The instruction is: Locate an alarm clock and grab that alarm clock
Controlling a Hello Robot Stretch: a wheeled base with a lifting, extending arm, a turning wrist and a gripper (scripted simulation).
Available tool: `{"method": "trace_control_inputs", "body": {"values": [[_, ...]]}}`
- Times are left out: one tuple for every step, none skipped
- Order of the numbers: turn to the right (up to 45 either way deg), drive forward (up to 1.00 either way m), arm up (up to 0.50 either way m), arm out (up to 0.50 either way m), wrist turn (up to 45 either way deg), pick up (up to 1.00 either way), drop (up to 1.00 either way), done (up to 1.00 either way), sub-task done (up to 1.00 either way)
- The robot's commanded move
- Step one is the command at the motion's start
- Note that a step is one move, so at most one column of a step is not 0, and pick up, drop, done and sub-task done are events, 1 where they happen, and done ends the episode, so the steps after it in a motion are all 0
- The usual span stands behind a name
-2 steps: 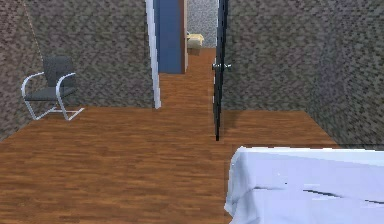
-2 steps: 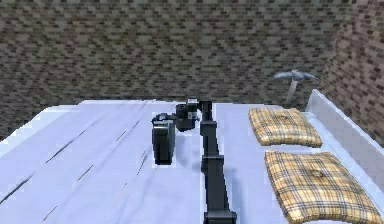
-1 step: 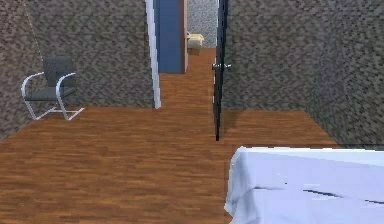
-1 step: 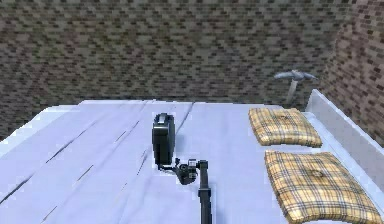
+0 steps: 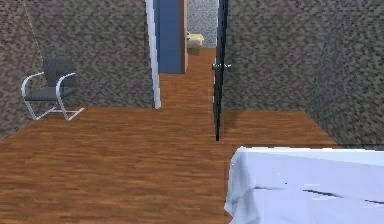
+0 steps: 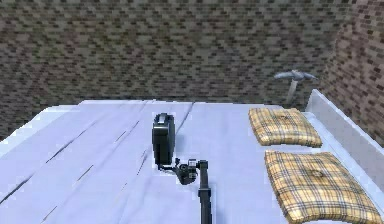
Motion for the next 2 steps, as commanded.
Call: {"method": "trace_control_inputs", "body": {"values": [[0.0, 0.00, 0.10, 0.00, 0.0, 0.00, 0.00, 0.00, 0.00], [0.0, 0.00, 0.00, 0.00, 0.0, 0.00, 0.00, 1.00, 0.00]]}}
